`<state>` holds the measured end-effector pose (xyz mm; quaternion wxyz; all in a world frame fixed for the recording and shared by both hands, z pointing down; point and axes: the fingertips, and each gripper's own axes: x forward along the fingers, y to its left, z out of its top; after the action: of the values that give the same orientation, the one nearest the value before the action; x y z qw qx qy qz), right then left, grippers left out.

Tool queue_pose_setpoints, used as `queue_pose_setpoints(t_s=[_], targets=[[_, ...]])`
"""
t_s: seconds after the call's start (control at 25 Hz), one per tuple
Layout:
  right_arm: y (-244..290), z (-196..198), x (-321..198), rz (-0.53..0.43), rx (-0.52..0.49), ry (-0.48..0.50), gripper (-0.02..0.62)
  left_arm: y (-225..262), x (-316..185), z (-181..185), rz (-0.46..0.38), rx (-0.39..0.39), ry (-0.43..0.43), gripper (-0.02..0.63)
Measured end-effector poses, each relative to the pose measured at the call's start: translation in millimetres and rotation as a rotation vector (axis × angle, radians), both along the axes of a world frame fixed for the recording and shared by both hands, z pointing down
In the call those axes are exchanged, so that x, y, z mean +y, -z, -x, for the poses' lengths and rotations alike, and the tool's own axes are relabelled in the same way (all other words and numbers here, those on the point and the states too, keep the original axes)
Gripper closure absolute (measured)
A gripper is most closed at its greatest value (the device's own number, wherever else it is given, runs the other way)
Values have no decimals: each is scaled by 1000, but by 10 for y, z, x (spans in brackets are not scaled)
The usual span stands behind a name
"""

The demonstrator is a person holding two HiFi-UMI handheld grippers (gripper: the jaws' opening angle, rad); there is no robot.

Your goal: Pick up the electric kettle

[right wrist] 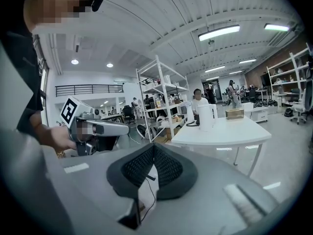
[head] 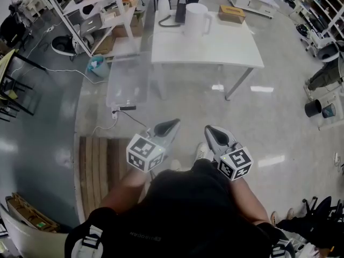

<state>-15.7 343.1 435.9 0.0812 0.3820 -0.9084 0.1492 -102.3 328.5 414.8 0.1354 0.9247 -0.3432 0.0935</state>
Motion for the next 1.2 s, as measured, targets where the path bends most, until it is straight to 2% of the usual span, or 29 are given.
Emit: queue_pose_setpoints(t_s=[0.48, 0.88, 1.2], targets=[[-49, -85, -313, -8, -30, 11, 591, -78, -222, -78, 4, -19, 24, 603], [-33, -210, -890, -7, -48, 29, 591, -41, -768, -218, 10, -7, 49, 603], [-12, -406, -1392, -19, -61, 28, 591, -37, -1245, -393, 1, -26, 60, 603]])
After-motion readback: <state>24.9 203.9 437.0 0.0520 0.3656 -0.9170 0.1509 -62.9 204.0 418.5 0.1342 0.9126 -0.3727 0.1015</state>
